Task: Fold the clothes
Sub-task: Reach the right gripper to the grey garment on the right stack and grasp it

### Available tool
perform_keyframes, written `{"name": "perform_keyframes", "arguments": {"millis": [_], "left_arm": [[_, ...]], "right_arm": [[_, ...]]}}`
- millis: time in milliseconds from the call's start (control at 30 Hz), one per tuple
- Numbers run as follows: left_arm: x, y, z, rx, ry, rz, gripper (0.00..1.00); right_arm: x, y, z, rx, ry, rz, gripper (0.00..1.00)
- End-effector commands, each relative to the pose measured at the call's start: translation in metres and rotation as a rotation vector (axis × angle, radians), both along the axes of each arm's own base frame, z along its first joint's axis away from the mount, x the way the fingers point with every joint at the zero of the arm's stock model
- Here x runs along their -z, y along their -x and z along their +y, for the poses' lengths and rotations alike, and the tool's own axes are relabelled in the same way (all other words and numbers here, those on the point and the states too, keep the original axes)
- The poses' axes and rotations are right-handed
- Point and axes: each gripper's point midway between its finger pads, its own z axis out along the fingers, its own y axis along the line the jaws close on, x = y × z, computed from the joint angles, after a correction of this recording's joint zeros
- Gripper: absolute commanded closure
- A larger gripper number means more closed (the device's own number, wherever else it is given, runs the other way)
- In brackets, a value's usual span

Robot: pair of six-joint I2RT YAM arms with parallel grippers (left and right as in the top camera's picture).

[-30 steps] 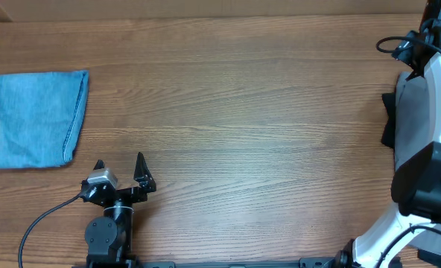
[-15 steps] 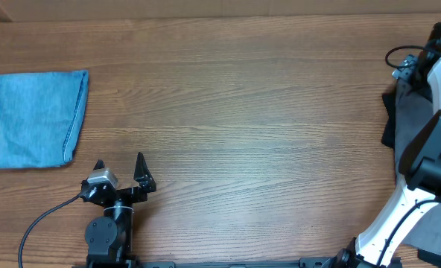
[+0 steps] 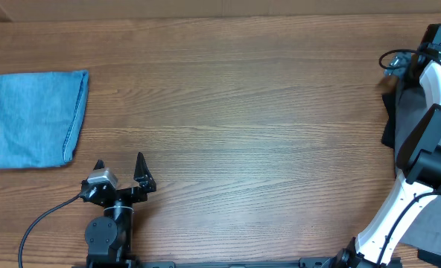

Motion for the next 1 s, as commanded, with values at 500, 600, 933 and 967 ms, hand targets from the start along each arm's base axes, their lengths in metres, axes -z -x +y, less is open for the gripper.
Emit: {"name": "perform_keyframes", "arguments": {"millis": [500,600,933,967], "left_arm": [[0.0,0.0,0.004,-0.017,-0.023,-0.001,0.0],[0.0,0.0,0.004,-0.017,-0.023,-0.001,0.0],[0.0,0.0,0.004,-0.017,-0.023,-0.001,0.0],[0.0,0.0,0.004,-0.017,-0.023,-0.001,0.0]], "right_arm": [[0.055,-0.01,-0.007,-0.02,0.048,0.008,0.12],[0.07,-0.009,-0.006,-0.02,0.043,0.029,0.12],[0.072,0.013,-0.026,0.074,0.207,0.145,0.55],[0.067,0.015,-0.029,0.089,0.237,0.155,0.55]]}}
